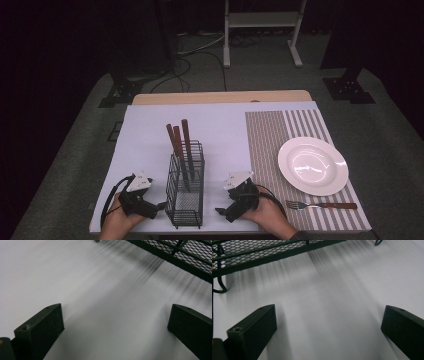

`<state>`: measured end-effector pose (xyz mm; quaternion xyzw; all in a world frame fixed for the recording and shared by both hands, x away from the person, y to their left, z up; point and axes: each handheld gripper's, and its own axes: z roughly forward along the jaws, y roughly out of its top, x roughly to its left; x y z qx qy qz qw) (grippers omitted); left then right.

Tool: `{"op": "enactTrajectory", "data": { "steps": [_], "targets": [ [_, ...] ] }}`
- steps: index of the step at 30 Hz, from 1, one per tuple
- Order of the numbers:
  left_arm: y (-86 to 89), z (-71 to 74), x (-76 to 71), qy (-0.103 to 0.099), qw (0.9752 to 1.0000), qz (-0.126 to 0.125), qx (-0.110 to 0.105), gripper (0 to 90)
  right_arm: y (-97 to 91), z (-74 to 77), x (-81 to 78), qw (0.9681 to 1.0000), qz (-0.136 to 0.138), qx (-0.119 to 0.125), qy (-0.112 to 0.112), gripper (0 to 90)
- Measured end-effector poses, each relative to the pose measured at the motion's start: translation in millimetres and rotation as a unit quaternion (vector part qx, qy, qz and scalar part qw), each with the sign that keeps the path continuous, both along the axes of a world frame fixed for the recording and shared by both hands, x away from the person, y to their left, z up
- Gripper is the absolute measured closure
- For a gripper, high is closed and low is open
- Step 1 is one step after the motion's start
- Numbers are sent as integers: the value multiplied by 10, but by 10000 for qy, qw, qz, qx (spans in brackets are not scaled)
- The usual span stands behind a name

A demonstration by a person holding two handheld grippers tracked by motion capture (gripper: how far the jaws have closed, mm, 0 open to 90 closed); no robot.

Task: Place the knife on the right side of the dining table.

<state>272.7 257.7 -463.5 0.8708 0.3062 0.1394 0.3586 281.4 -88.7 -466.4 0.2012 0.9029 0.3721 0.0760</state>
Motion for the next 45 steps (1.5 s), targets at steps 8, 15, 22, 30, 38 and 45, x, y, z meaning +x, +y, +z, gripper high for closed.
{"op": "enactTrajectory", "data": {
  "steps": [8, 15, 22, 30, 38, 45],
  "targets": [
    [0, 0, 1, 3, 10000, -1, 0, 0, -5, 29, -1, 10000, -44, -27, 10, 57],
    [0, 0, 0, 1, 10000, 2, -6, 0, -31, 122, 19, 9998, -62, 113, 144, 157],
    [1, 0, 1, 5, 10000, -2, -1, 0, -81, 225, 80, 9994, -188, 213, 179, 211],
    [2, 1, 1, -1, 10000, -7, 12, 0, -143, 368, 151, 9985, -200, 423, 299, 290],
    [1, 0, 0, 11, 10000, -1, 5, 0, -238, 590, 247, 9967, -314, 692, 281, 404],
    [1, 1, -1, 16, 10000, -1, 0, 0, -246, 762, 311, 9956, -317, 856, 216, 438]
  ]
}}
